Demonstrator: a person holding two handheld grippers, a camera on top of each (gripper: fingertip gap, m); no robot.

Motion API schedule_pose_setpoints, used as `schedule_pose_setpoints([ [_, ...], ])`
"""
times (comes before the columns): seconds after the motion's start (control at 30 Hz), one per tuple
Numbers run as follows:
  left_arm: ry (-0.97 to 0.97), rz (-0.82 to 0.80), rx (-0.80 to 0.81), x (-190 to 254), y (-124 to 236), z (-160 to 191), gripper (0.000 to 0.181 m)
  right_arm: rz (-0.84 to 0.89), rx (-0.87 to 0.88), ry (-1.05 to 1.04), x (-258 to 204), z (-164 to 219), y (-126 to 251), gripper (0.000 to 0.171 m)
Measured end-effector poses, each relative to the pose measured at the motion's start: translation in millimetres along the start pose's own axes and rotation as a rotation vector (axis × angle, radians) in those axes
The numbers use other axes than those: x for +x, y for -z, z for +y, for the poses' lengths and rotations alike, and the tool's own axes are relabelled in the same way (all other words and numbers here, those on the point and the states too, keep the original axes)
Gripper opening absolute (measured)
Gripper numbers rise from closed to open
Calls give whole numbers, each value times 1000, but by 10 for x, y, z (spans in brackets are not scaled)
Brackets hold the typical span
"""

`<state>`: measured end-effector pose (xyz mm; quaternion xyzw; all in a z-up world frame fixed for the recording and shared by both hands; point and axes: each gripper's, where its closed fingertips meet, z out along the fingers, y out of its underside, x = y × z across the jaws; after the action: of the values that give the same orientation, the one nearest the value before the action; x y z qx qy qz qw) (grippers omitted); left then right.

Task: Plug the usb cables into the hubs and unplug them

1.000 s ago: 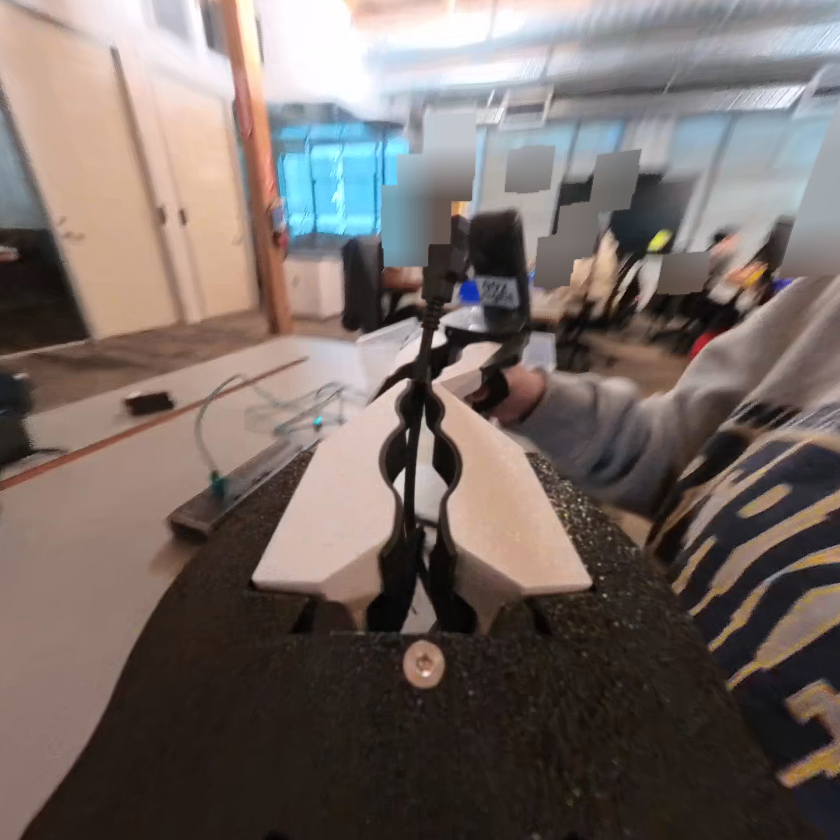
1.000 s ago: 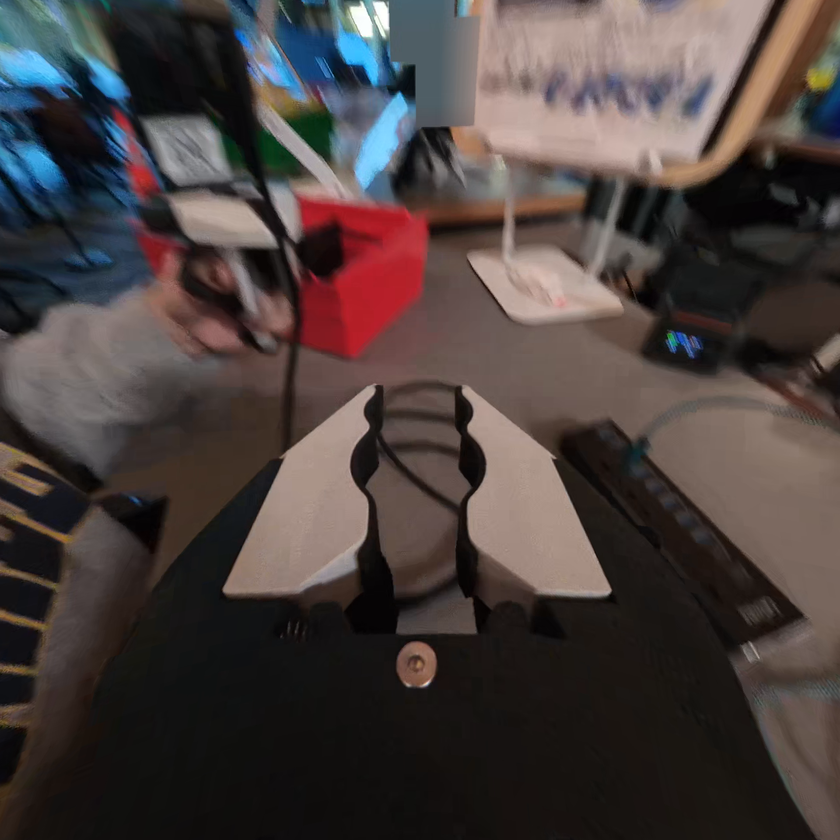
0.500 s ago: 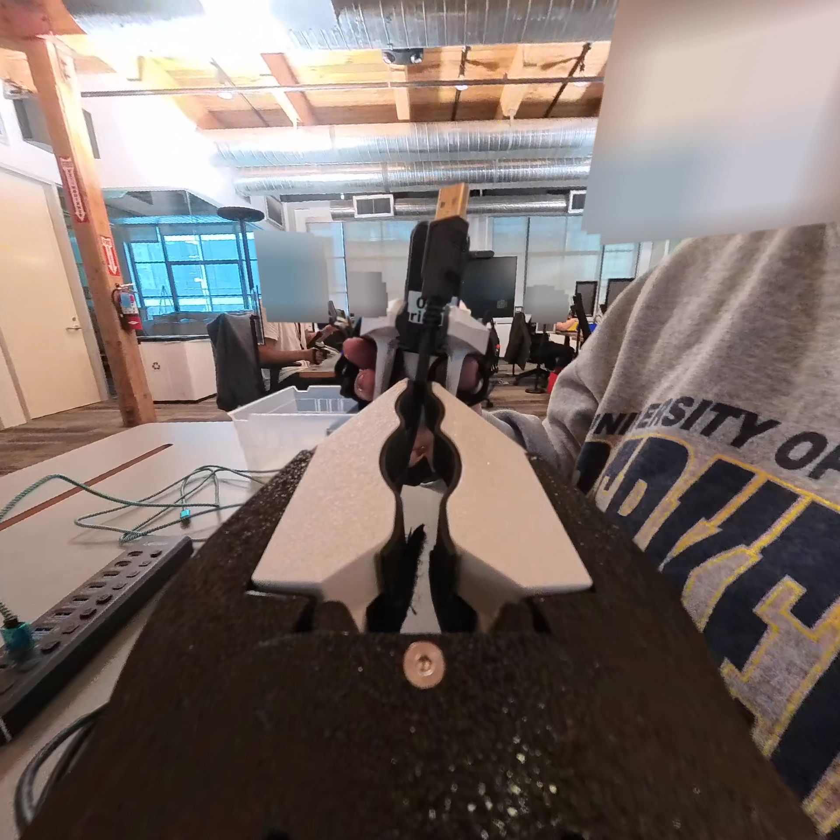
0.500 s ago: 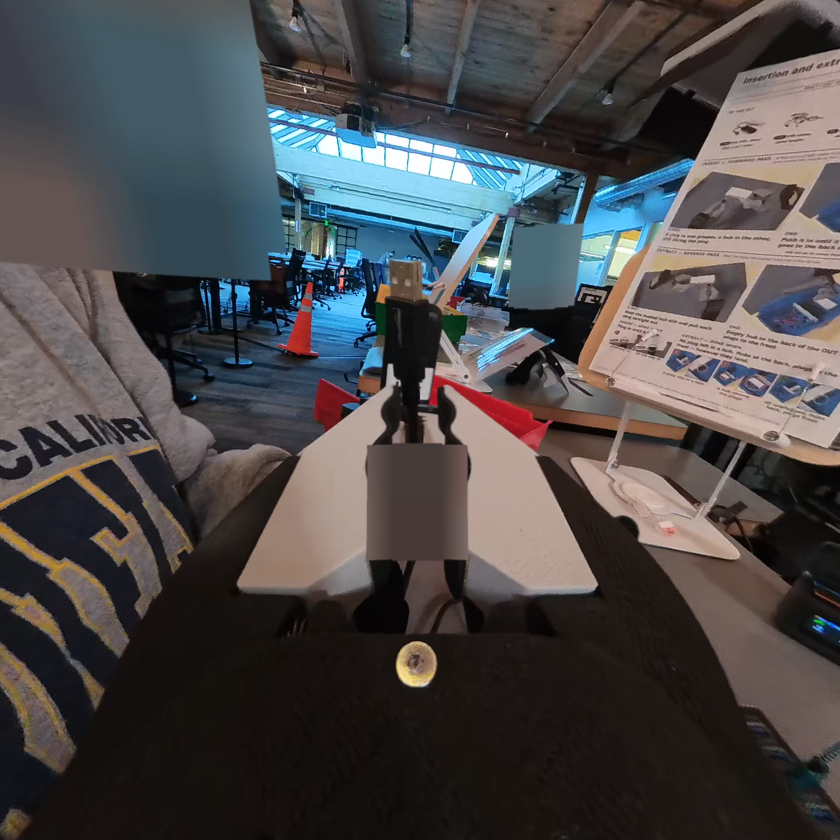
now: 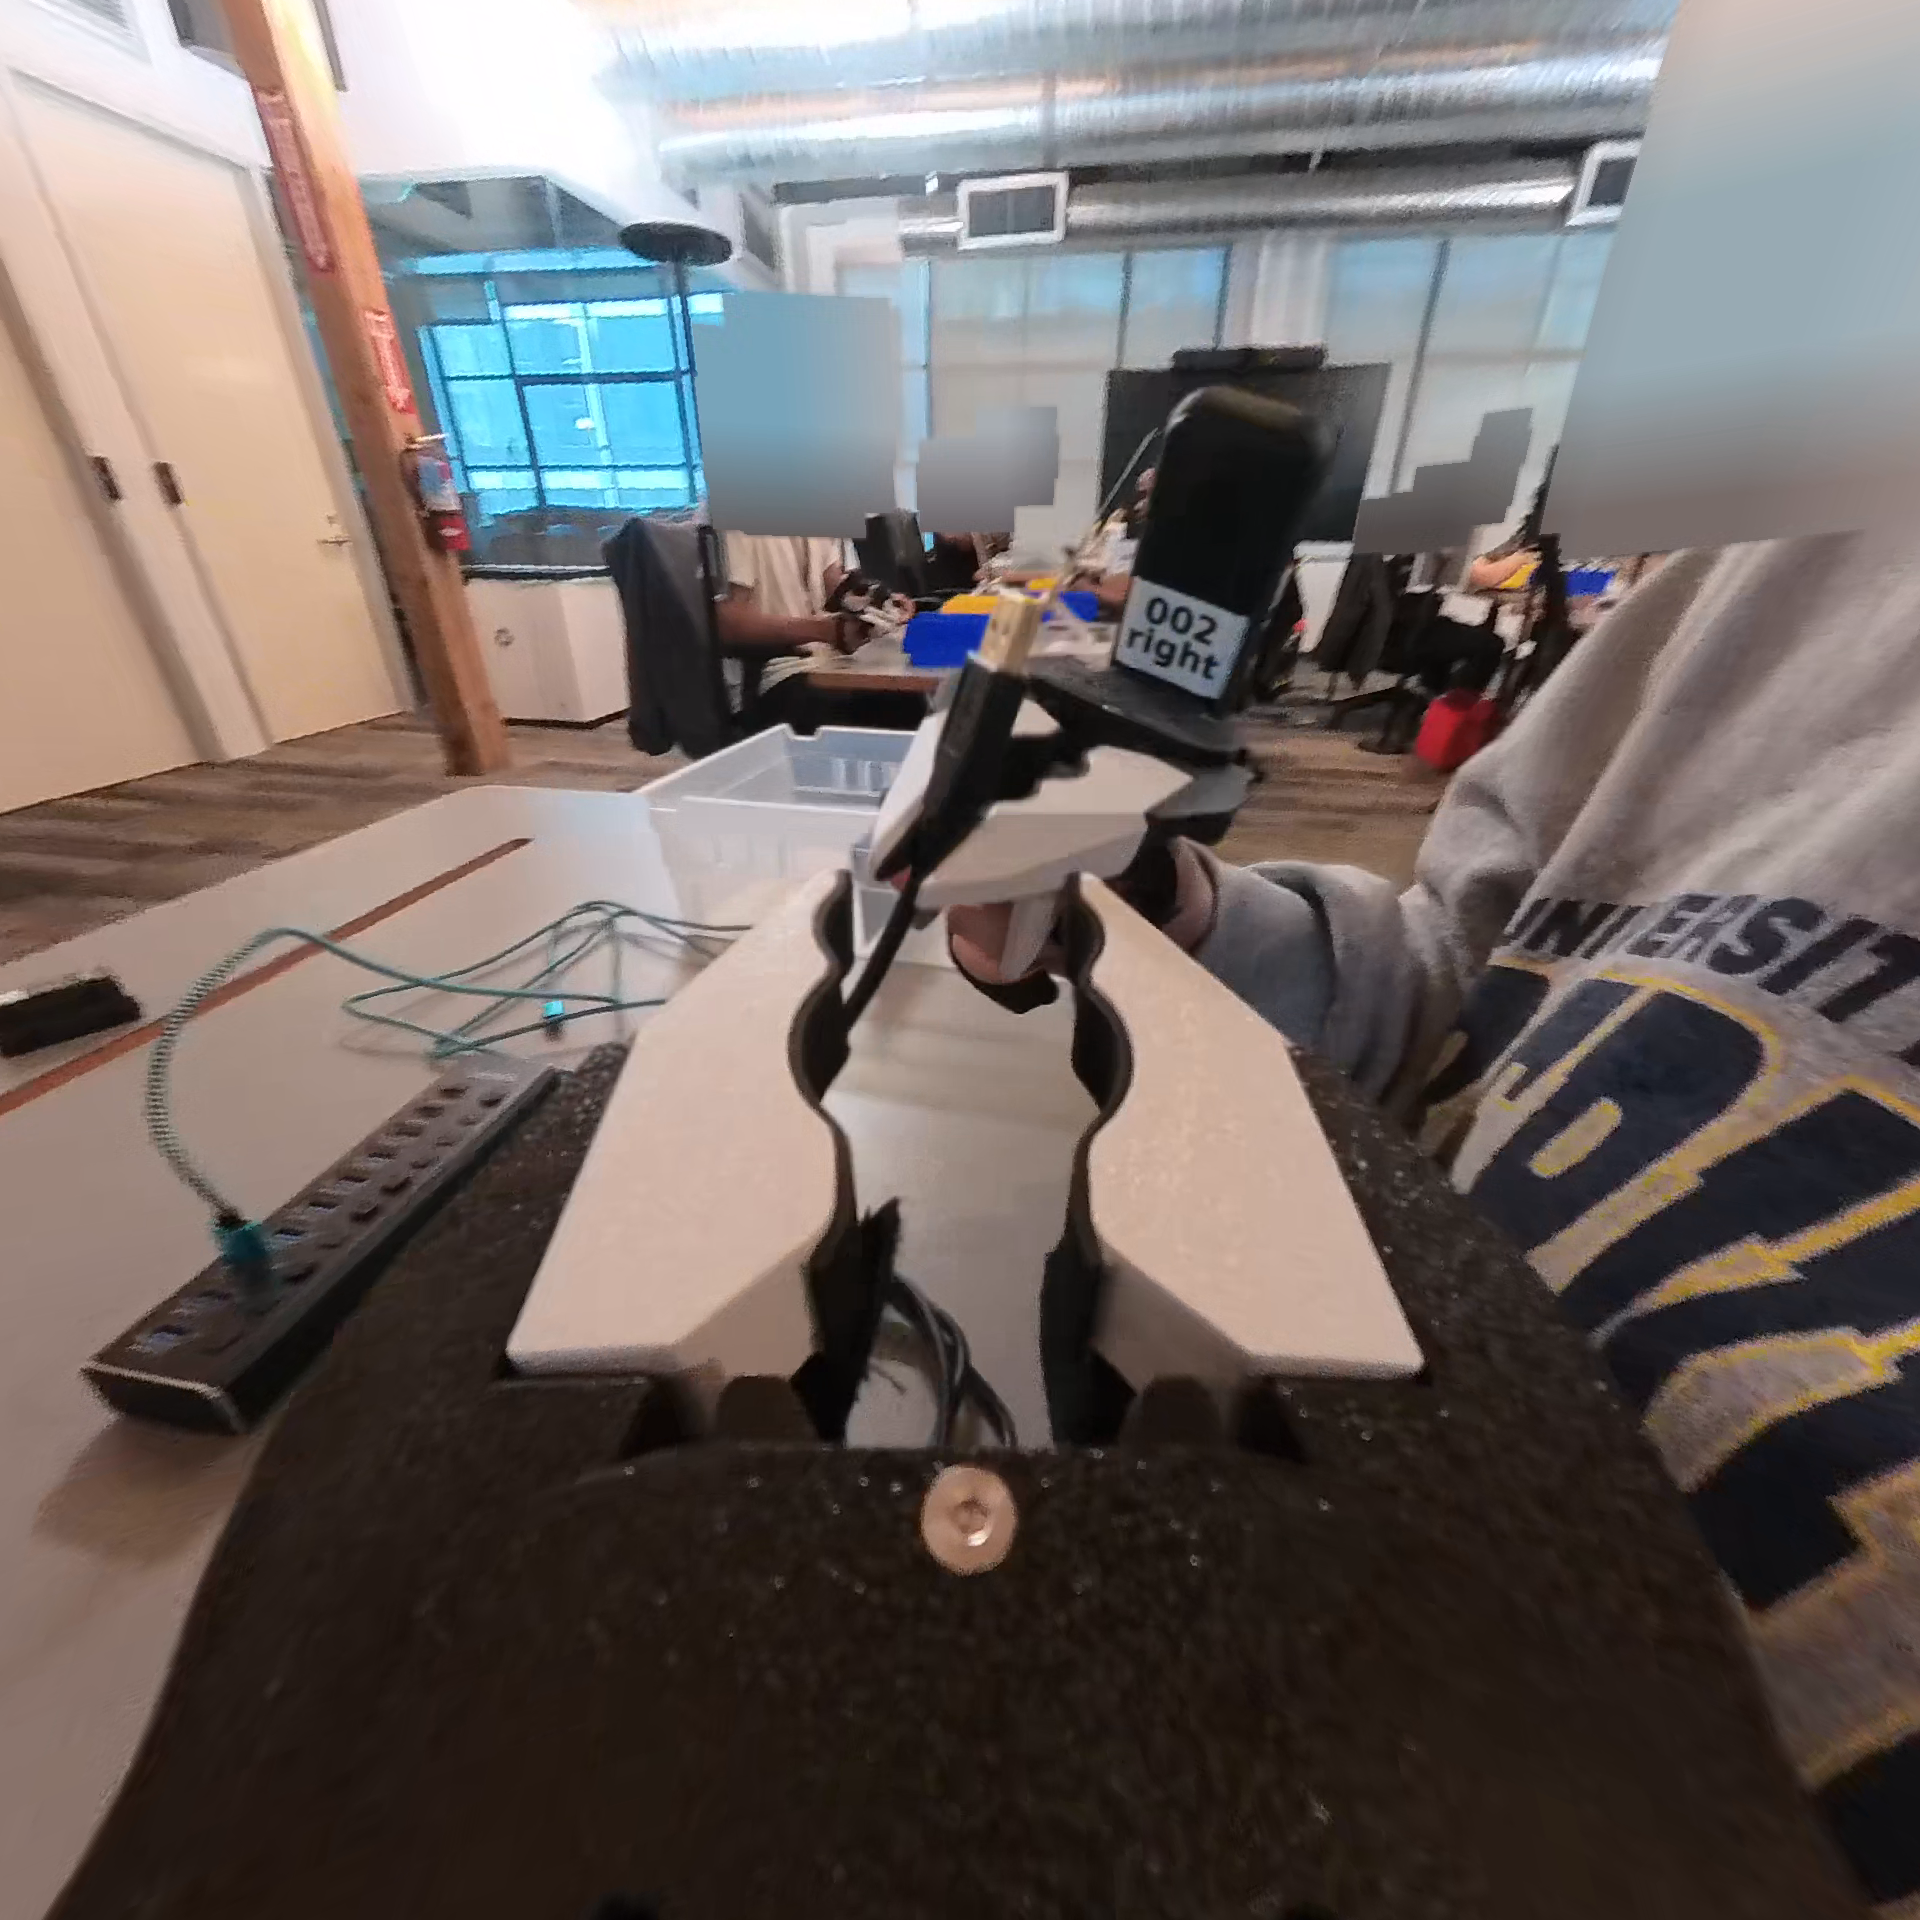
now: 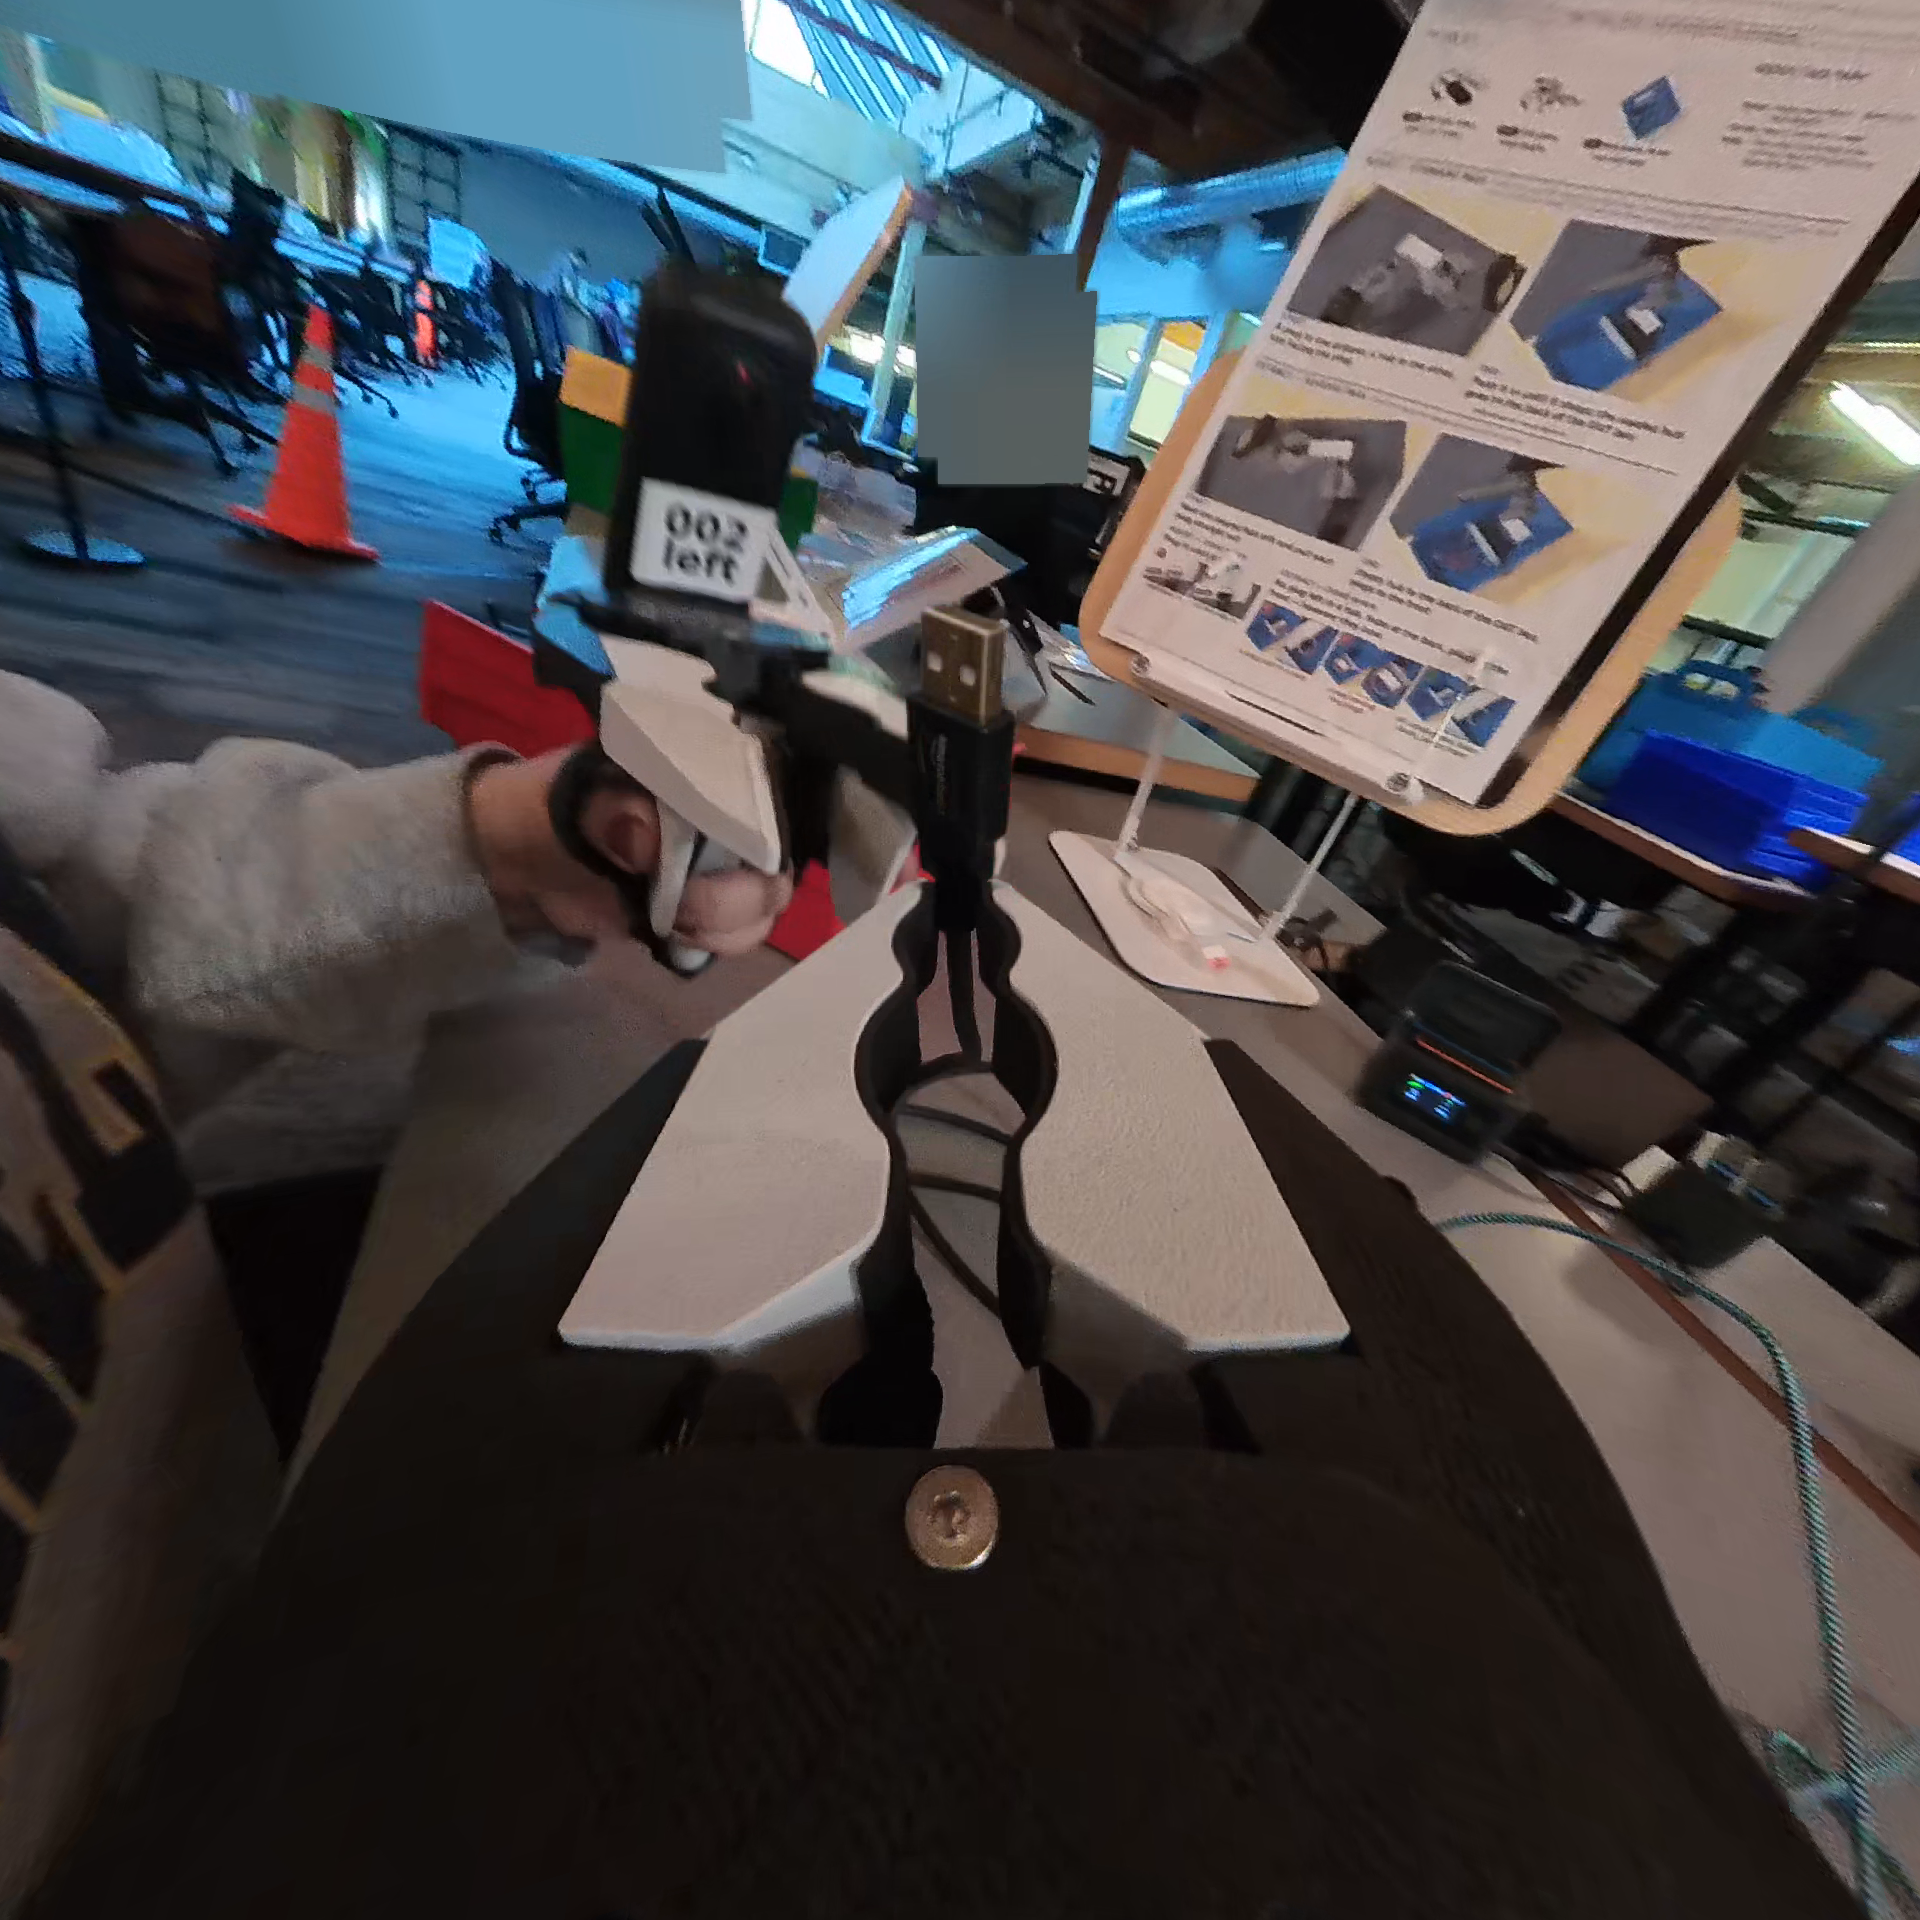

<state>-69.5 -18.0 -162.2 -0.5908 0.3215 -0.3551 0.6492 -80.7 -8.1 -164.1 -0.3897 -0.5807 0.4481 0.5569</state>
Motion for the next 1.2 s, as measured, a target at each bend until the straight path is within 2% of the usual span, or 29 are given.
schedule_pose_setpoints([
  [0.13,-129,-79,-70,-12,-77,-131,45,29,-61,55,60,98,4,5],
  [0.33,-272,-130,-186,37,-206,-243,34,45,-140,137,78,200,-26,5],
  [0.47,-309,-201,-306,-73,-215,-122,25,51,-171,177,74,233,-39,5],
  [0.53,-307,-200,-342,-78,-214,-53,13,58,-187,197,83,251,-38,5],
  [0.57,-311,-198,-342,-74,-213,-41,8,60,-193,207,85,260,-39,5],
  [0.83,-414,-228,-306,-70,-183,-54,6,86,-189,240,102,243,-58,5],
  [1.0,-414,-273,-219,-131,-175,-142,6,165,-139,190,216,191,-36,8],
  [1.07,-426,-312,-180,-192,-127,-210,6,231,-112,128,331,175,22,20],
  [1.13,-420,-327,-123,-211,-79,-295,6,193,-59,-30,327,151,64,19],
  [1.2,-447,-358,-89,-248,-29,-350,6,20,19,-324,179,95,57,16],
])
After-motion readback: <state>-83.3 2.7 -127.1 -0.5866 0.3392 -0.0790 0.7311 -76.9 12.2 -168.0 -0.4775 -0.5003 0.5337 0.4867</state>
